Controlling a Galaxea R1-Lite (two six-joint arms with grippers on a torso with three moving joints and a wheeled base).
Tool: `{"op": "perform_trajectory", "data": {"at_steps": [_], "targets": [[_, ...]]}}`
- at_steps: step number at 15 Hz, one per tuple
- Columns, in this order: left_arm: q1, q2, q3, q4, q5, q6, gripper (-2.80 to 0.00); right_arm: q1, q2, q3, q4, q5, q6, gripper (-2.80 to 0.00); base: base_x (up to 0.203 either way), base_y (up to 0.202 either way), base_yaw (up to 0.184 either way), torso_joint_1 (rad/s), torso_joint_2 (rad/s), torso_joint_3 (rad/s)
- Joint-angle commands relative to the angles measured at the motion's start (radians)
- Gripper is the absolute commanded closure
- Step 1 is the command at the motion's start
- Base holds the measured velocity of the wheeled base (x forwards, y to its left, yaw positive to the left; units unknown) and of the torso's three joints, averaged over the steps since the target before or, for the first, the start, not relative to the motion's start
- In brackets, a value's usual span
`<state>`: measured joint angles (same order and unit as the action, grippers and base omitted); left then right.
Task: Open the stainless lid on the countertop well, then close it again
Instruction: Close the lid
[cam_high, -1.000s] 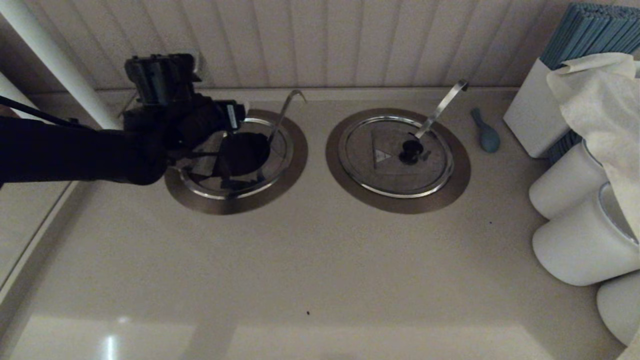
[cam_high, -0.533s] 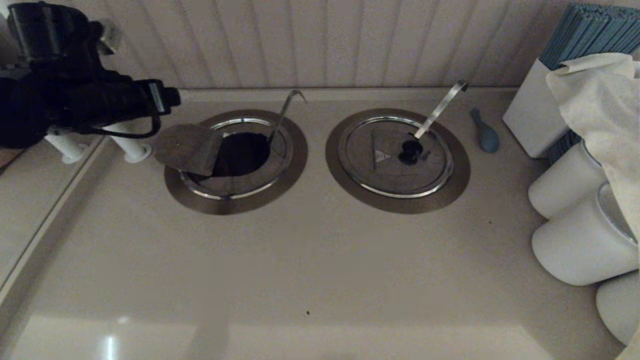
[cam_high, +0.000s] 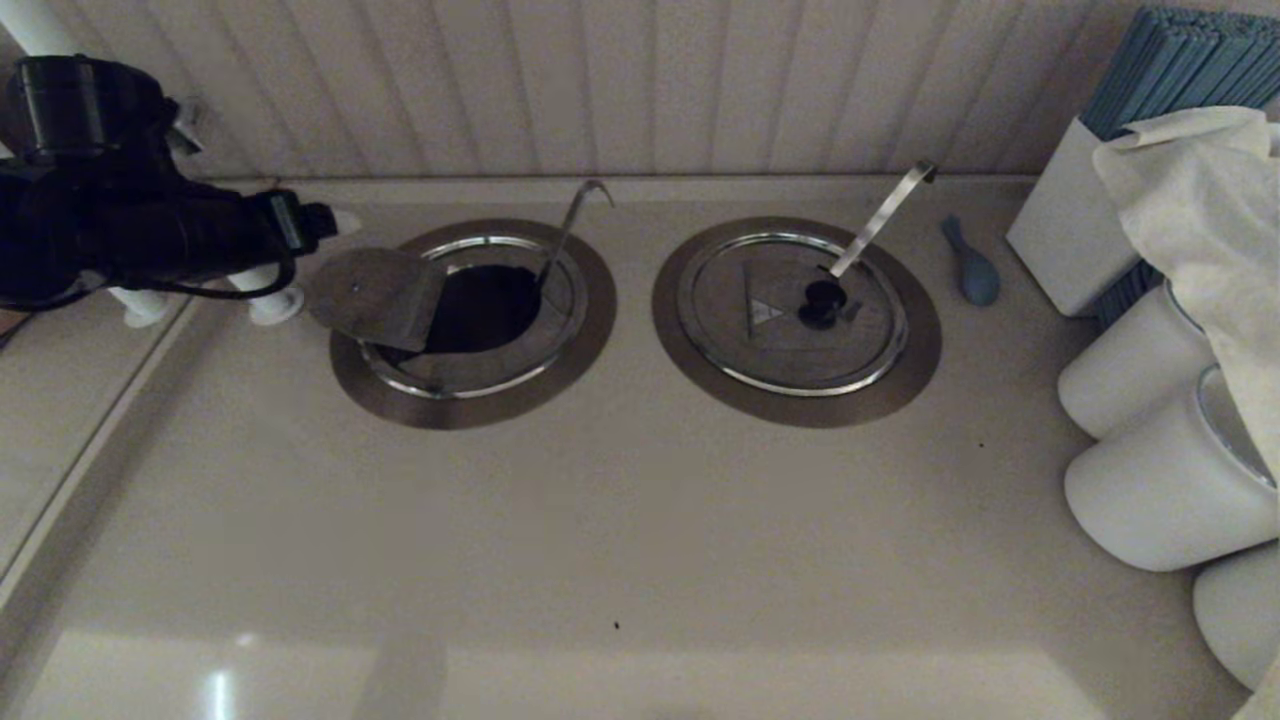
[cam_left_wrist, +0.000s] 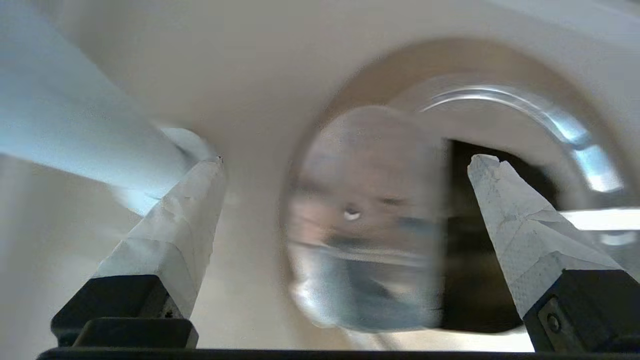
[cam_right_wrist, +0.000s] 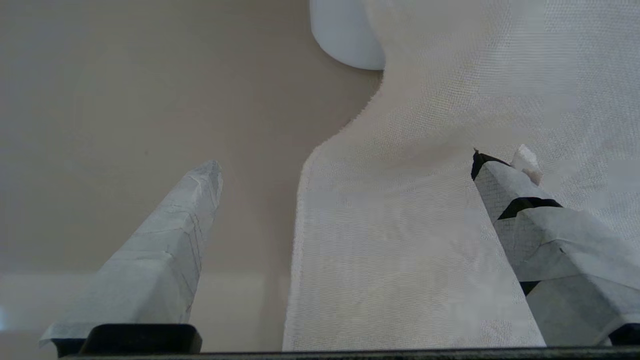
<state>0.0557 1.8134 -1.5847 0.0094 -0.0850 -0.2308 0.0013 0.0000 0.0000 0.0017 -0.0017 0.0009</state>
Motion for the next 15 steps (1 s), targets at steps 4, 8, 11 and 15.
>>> {"op": "perform_trajectory", "data": {"at_steps": [4,8,11,15], "targets": [[0.038,0.047,-0.075,0.119,-0.094,-0.084,-2.8,0.0,0.0,0.0,0.0,0.0,0.0,-2.8,0.0,0.0,0.0,0.0,0.0,0.0],[0.032,0.096,-0.08,0.119,-0.095,-0.091,-2.8,0.0,0.0,0.0,0.0,0.0,0.001,-2.8,0.0,0.0,0.0,0.0,0.0,0.0],[-0.006,0.1,-0.082,0.119,-0.096,-0.135,-2.8,0.0,0.0,0.0,0.0,0.0,0.001,-2.8,0.0,0.0,0.0,0.0,0.0,0.0],[-0.082,0.069,-0.084,0.12,-0.095,-0.194,-2.8,0.0,0.0,0.0,0.0,0.0,0.0,-2.8,0.0,0.0,0.0,0.0,0.0,0.0]]}}
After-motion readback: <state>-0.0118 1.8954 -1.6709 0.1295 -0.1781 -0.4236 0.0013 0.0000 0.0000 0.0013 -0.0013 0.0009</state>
